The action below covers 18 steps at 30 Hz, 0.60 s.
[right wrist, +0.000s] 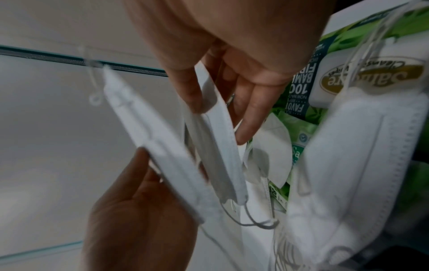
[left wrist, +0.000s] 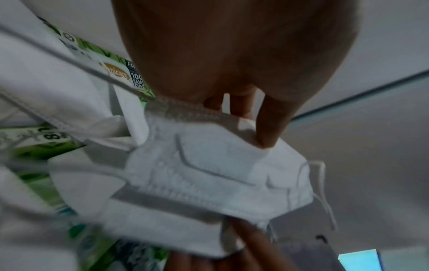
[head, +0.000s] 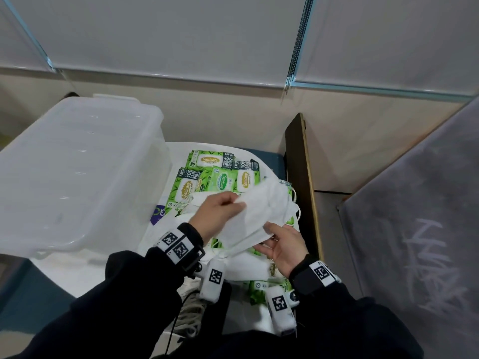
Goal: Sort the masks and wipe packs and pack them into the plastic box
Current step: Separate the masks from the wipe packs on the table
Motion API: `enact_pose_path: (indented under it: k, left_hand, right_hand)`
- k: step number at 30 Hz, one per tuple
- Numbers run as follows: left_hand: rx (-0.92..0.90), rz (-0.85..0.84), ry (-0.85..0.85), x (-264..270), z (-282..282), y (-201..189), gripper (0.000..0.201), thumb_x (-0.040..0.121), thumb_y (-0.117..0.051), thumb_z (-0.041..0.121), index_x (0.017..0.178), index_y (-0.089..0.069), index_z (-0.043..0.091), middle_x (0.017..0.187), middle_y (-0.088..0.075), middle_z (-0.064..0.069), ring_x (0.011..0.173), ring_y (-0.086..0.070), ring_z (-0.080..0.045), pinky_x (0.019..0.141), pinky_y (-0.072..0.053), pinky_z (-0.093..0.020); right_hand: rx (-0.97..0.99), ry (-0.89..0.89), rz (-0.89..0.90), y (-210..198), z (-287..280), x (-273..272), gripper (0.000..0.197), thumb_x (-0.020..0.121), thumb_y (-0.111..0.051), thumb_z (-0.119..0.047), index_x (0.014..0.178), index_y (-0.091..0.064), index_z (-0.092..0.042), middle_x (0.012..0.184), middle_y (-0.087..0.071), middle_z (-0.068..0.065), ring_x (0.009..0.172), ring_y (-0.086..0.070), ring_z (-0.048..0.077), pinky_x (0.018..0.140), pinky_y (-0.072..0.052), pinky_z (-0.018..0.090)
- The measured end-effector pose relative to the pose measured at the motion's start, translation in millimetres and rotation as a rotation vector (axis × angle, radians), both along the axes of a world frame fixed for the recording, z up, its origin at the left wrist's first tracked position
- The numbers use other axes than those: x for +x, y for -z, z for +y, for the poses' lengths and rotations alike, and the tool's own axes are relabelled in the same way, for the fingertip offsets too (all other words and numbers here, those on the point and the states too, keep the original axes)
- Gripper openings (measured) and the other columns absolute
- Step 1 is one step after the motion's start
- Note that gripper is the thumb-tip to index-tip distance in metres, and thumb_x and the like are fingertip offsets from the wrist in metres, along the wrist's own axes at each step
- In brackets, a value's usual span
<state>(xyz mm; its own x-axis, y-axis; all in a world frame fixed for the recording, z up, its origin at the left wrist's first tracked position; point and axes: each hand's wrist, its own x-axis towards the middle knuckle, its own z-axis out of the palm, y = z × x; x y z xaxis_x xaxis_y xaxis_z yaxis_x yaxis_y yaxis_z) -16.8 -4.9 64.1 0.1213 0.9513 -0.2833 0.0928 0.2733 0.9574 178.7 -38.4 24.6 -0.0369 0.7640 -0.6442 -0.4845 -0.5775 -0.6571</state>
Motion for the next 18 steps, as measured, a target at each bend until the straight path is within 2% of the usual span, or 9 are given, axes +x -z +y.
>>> enact_pose_path:
  k: [3, 5, 7, 10, 12, 13, 15, 17, 18]
  left_hand:
    - [0.04, 0.193, 0.105, 14.0, -5.4, 20.9, 0.013, 0.091, -0.074, 0.027, 0.086, -0.067, 0.017, 0.084, -0.071, 0.004, 0.074, -0.063, -0.013, 0.072, -0.05, -0.03]
    - [0.07, 0.263, 0.094, 15.0, -6.2, 29.2, 0.017, 0.08, -0.076, 0.035, 0.088, -0.066, 0.023, 0.085, -0.073, 0.006, 0.076, -0.065, -0.013, 0.075, -0.051, -0.032]
    - [0.049, 0.212, 0.081, 11.4, -6.8, 31.9, 0.026, 0.077, -0.08, 0.03, 0.098, -0.067, 0.026, 0.08, -0.072, 0.002, 0.072, -0.065, -0.014, 0.074, -0.052, -0.033]
    - [0.058, 0.231, 0.12, 1.5, -4.8, 31.0, 0.038, 0.082, -0.084, 0.018, 0.116, -0.071, 0.027, 0.075, -0.067, 0.008, 0.068, -0.062, -0.007, 0.072, -0.048, -0.024]
    - [0.09, 0.316, 0.196, -5.7, -1.5, 30.4, 0.027, 0.086, -0.081, 0.021, 0.112, -0.076, 0.025, 0.085, -0.074, 0.011, 0.078, -0.069, -0.008, 0.075, -0.051, -0.024]
    - [0.104, 0.368, 0.234, -9.4, -0.2, 29.5, 0.019, 0.088, -0.079, 0.022, 0.106, -0.078, 0.024, 0.09, -0.076, 0.01, 0.084, -0.07, -0.011, 0.077, -0.053, -0.026]
    - [0.126, 0.467, 0.295, -15.8, 1.8, 29.2, 0.009, 0.091, -0.074, 0.026, 0.1, -0.076, 0.026, 0.095, -0.076, 0.008, 0.088, -0.07, -0.015, 0.079, -0.052, -0.028]
    - [0.153, 0.536, 0.343, -20.0, 2.9, 30.2, 0.012, 0.094, -0.071, 0.029, 0.105, -0.074, 0.026, 0.101, -0.074, 0.008, 0.088, -0.067, -0.012, 0.078, -0.05, -0.026]
    - [0.174, 0.562, 0.359, -21.1, 3.6, 30.7, 0.016, 0.095, -0.07, 0.03, 0.109, -0.074, 0.024, 0.103, -0.072, 0.008, 0.087, -0.065, -0.008, 0.078, -0.047, -0.023]
  right_hand:
    - [0.01, -0.008, 0.039, 0.9, -0.9, -3.2, 0.031, 0.099, -0.058, 0.001, 0.13, -0.063, 0.003, 0.116, -0.074, 0.022, 0.085, -0.076, 0.03, 0.066, -0.065, 0.044]
    - [0.005, -0.017, 0.047, 0.4, -0.8, -2.6, 0.031, 0.099, -0.062, -0.007, 0.129, -0.065, 0.002, 0.118, -0.073, 0.023, 0.084, -0.075, 0.029, 0.068, -0.065, 0.046]
    - [-0.006, -0.005, 0.025, 0.0, 1.7, 3.5, 0.031, 0.098, -0.067, -0.018, 0.124, -0.069, -0.001, 0.111, -0.073, 0.023, 0.084, -0.074, 0.03, 0.072, -0.065, 0.048]
    - [-0.006, 0.075, -0.03, -1.3, 11.0, 20.9, 0.02, 0.097, -0.067, -0.015, 0.115, -0.07, -0.006, 0.096, -0.073, 0.017, 0.079, -0.072, 0.029, 0.064, -0.065, 0.042]
    - [-0.05, 0.114, -0.058, -2.9, 17.6, 36.4, 0.008, 0.1, -0.06, -0.012, 0.103, -0.067, -0.008, 0.085, -0.074, 0.014, 0.073, -0.072, 0.027, 0.064, -0.065, 0.042]
    - [-0.066, 0.131, -0.044, -3.0, 20.8, 44.6, 0.008, 0.1, -0.057, -0.012, 0.097, -0.064, -0.009, 0.085, -0.073, 0.016, 0.074, -0.072, 0.029, 0.065, -0.065, 0.043]
    - [-0.06, 0.161, 0.014, -3.3, 27.3, 58.8, 0.011, 0.098, -0.054, -0.012, 0.087, -0.056, -0.01, 0.096, -0.073, 0.022, 0.083, -0.073, 0.034, 0.069, -0.065, 0.047]
    - [-0.023, 0.104, -0.042, -4.2, 31.9, 65.1, 0.01, 0.097, -0.06, -0.019, 0.092, -0.057, -0.011, 0.109, -0.072, 0.02, 0.097, -0.071, 0.035, 0.072, -0.063, 0.045]
    - [0.003, 0.027, -0.137, -3.7, 33.2, 65.1, 0.019, 0.094, -0.068, -0.028, 0.103, -0.062, -0.013, 0.116, -0.072, 0.014, 0.104, -0.07, 0.032, 0.076, -0.061, 0.044]
